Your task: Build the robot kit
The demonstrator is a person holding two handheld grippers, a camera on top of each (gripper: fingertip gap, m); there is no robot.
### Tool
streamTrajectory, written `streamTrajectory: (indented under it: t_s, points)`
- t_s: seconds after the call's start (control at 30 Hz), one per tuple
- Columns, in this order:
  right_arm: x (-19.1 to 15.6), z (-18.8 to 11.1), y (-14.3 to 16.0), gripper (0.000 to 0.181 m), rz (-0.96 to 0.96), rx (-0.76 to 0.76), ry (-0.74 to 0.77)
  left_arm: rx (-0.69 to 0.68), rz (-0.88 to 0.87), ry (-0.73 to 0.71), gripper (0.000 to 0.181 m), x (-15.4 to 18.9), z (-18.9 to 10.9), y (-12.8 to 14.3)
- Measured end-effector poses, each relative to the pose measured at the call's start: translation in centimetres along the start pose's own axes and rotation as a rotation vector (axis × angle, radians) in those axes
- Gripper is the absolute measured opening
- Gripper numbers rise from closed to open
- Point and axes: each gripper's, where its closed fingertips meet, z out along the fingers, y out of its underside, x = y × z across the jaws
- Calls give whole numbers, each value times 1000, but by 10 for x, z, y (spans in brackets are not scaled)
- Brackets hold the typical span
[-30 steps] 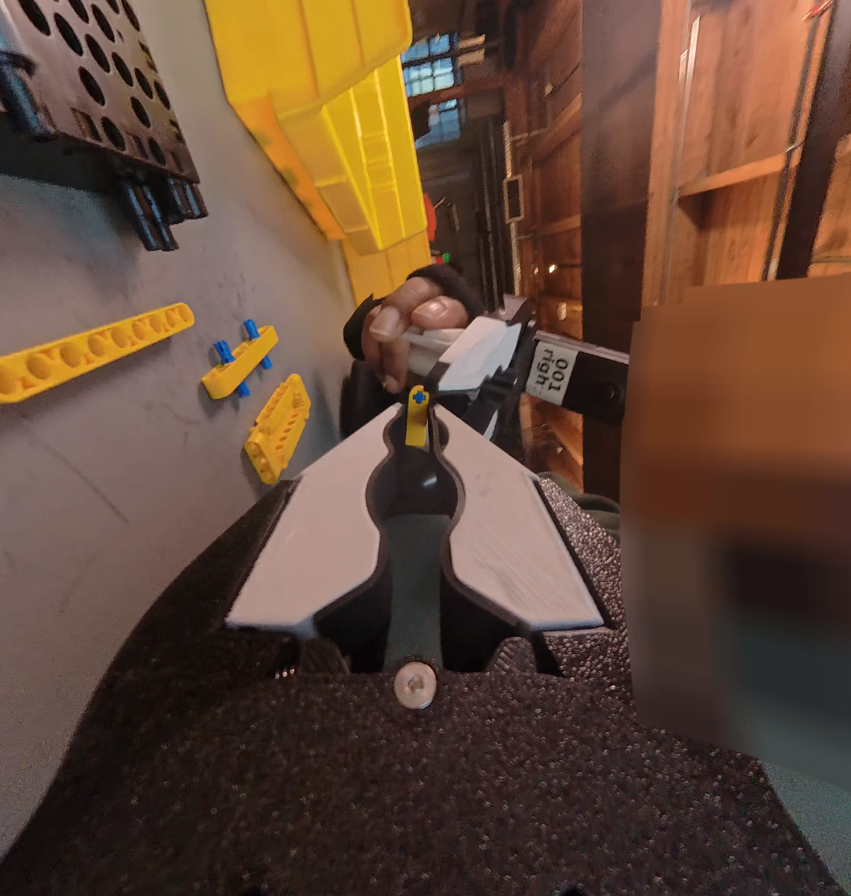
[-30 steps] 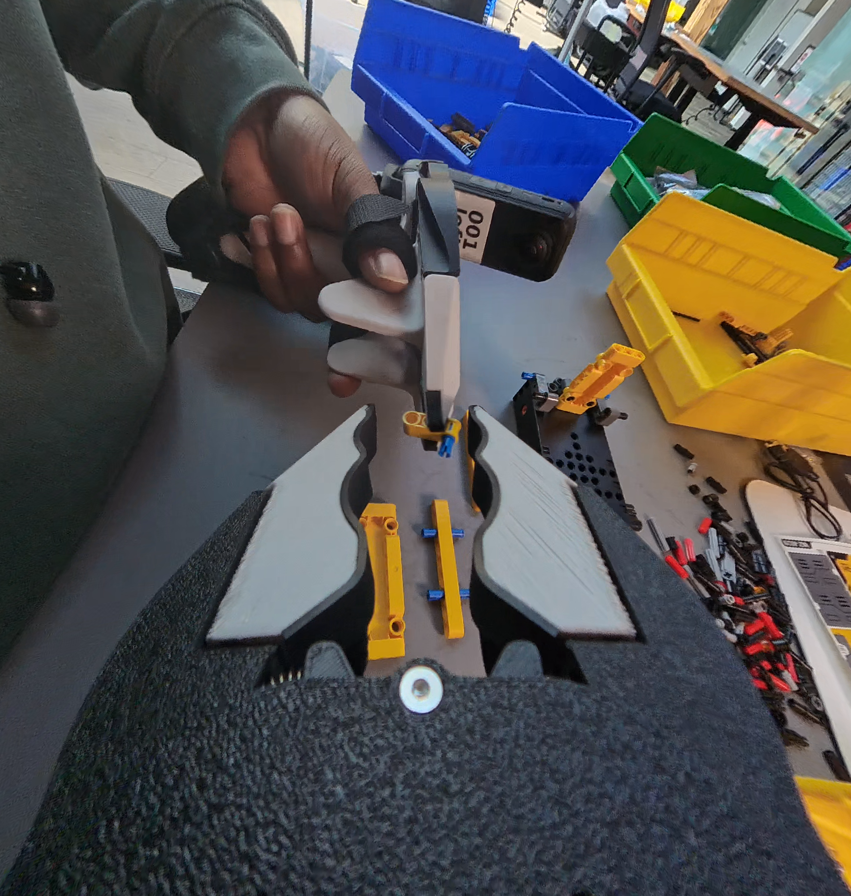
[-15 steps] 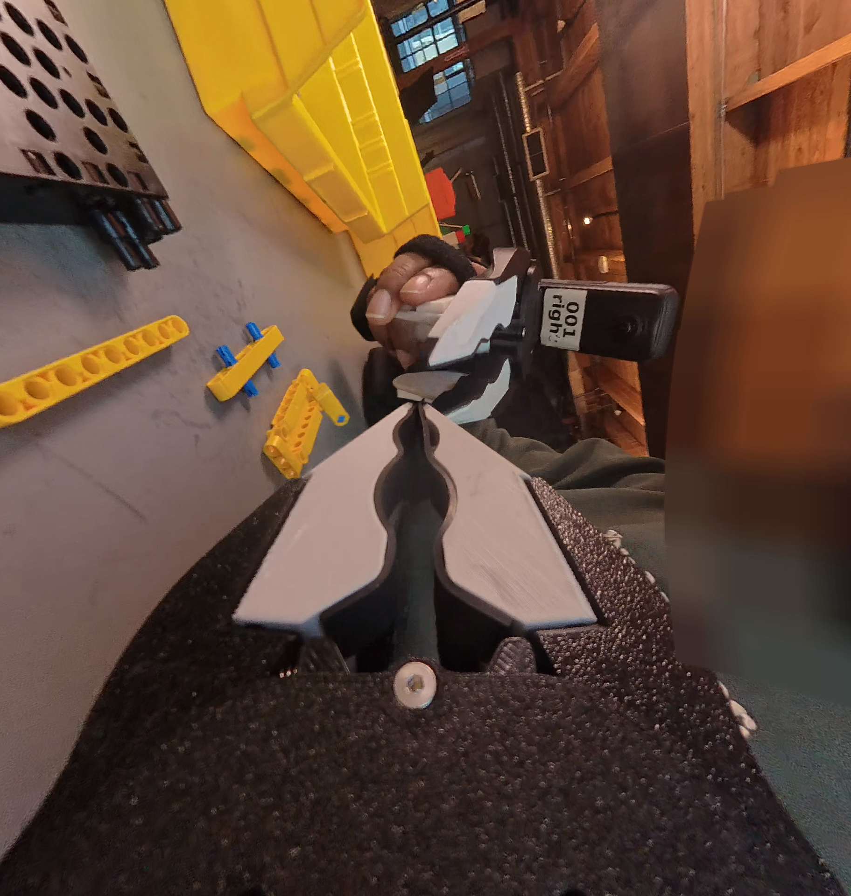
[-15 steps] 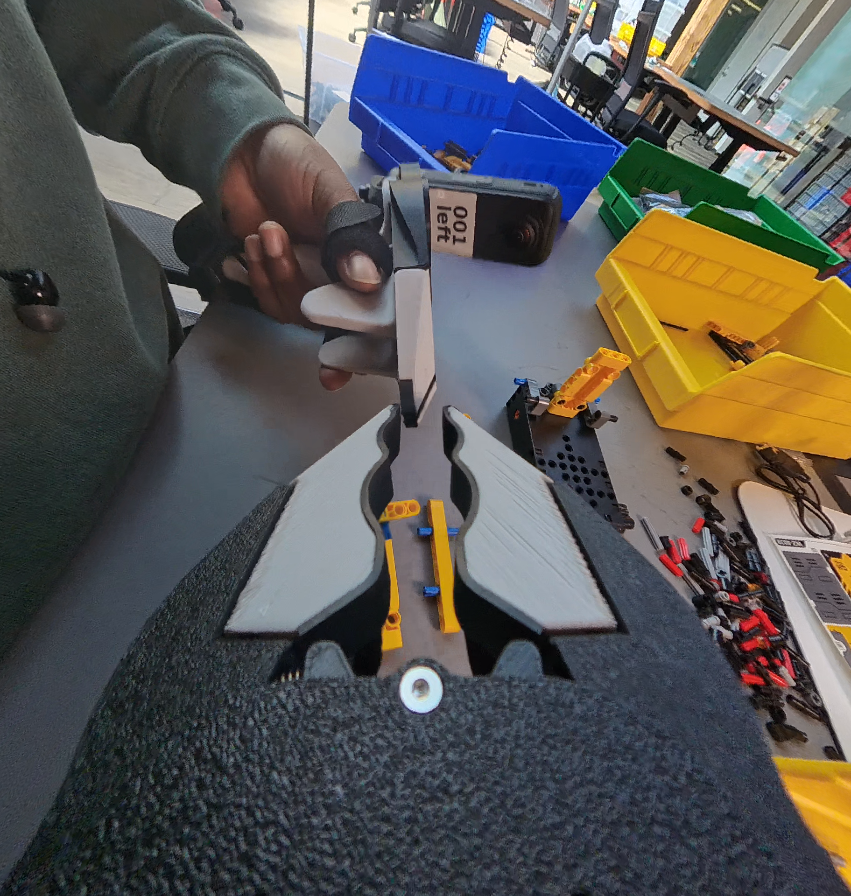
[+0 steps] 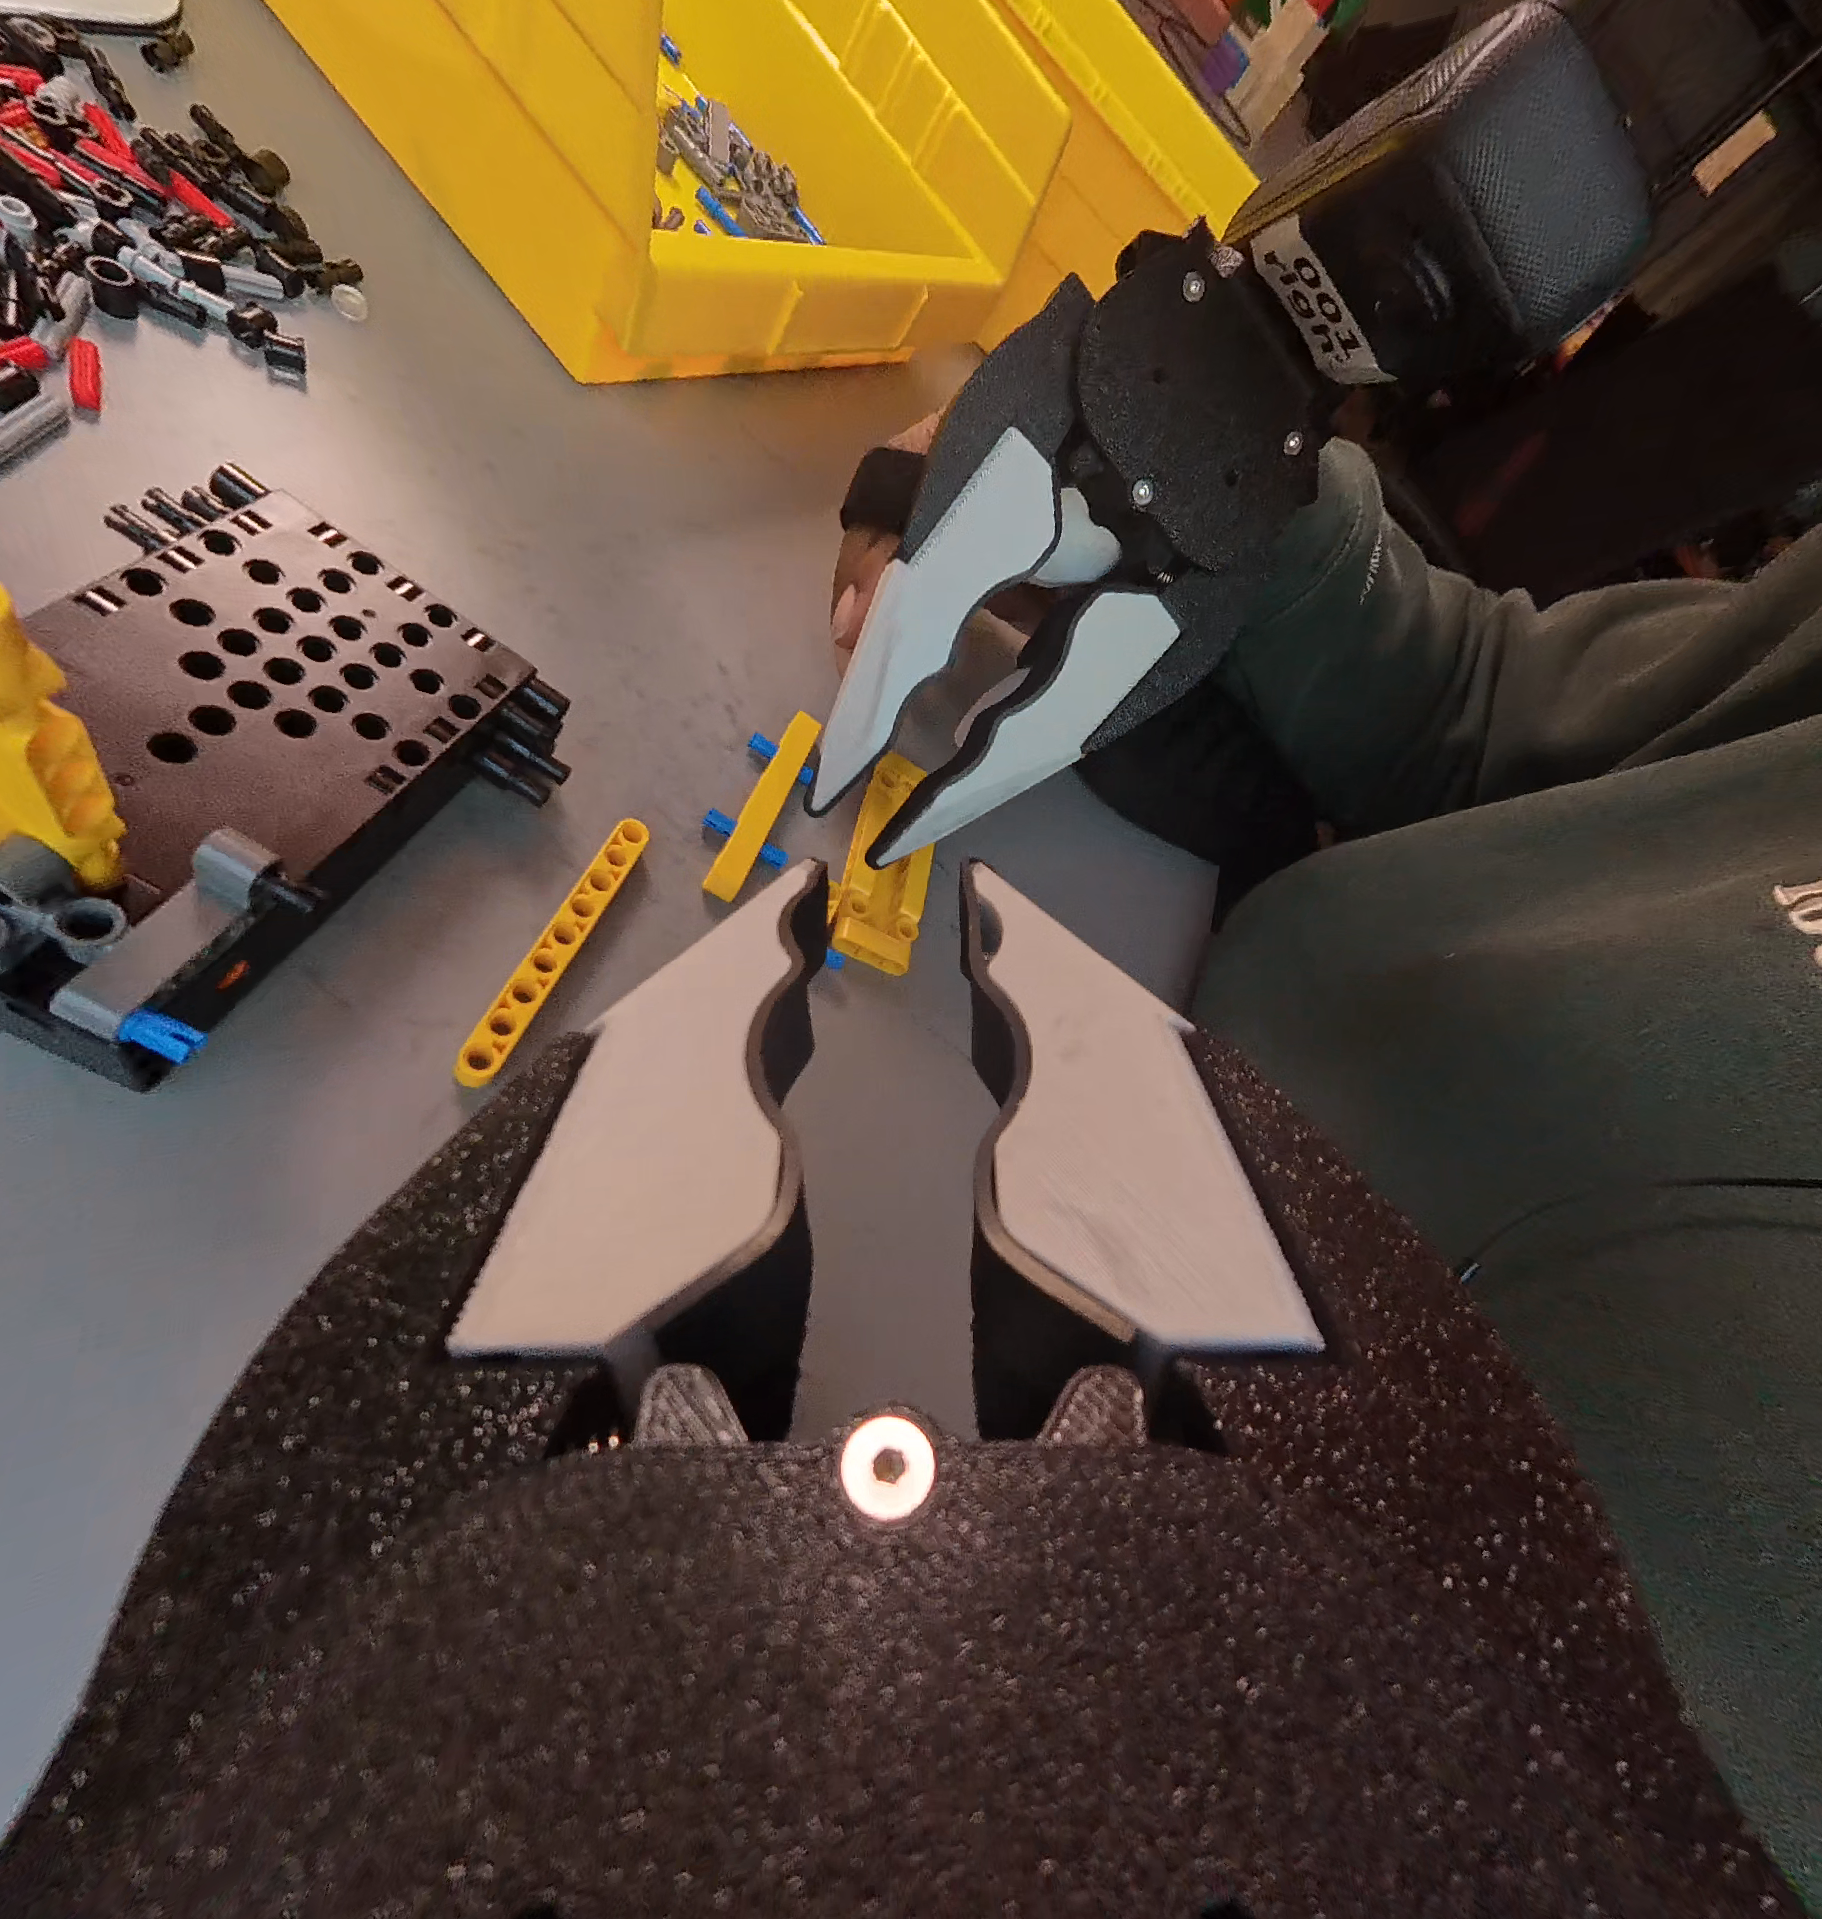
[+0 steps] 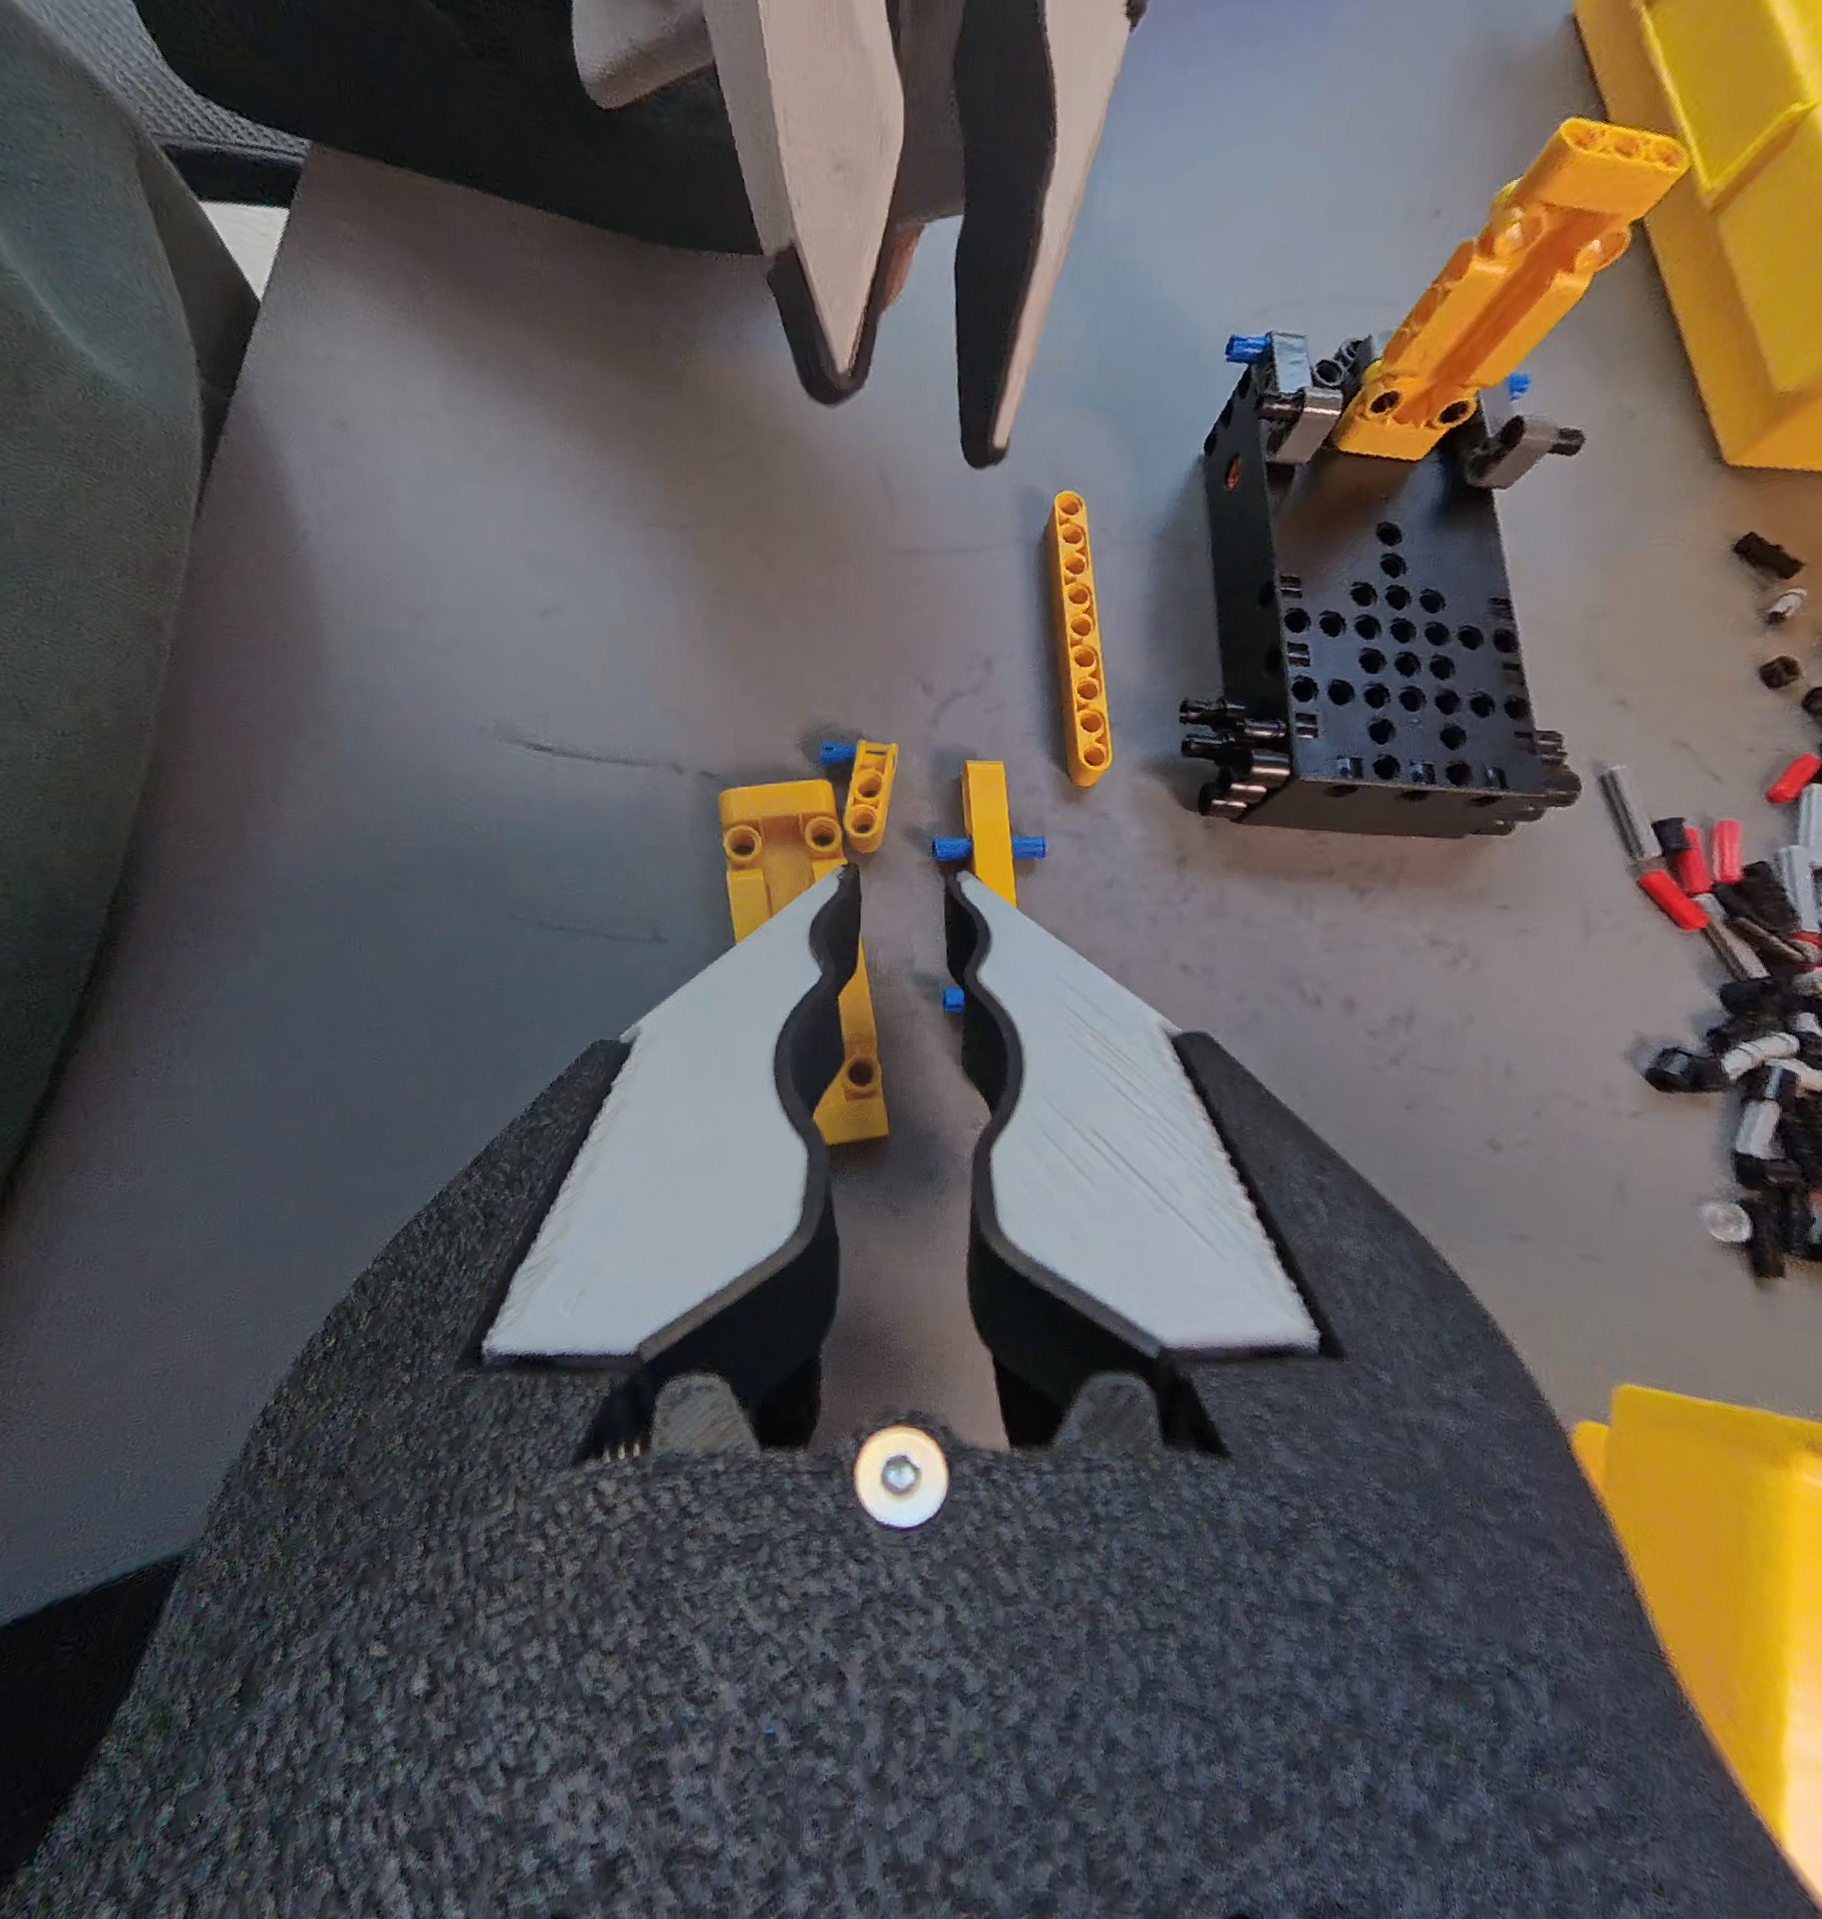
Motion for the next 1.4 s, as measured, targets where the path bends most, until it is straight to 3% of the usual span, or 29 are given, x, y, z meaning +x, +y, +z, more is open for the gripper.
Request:
streamTrajectory:
  t_s: [0.1,0.23,0.37,0.93,1.07,1.2,1.4]
  points:
    - [-2,10,-7,15,35,-11,-1,-66,74,-51,24,-9,2,0]
    - [-4,17,-7,8,79,-43,-13,-271,269,-191,23,-27,0,23]
    - [-4,22,-11,5,134,-53,-48,-367,366,-195,21,-27,6,43]
    - [-25,27,-26,18,34,-113,-238,-357,460,-165,20,-20,4,49]
    - [-26,35,-18,7,-9,-167,-215,-350,480,-160,20,-18,4,49]
    - [-23,23,-48,7,127,29,-277,-314,560,-176,20,-17,0,42]
    - [-8,-3,-76,7,446,358,-449,-135,649,-220,22,-11,-10,11]
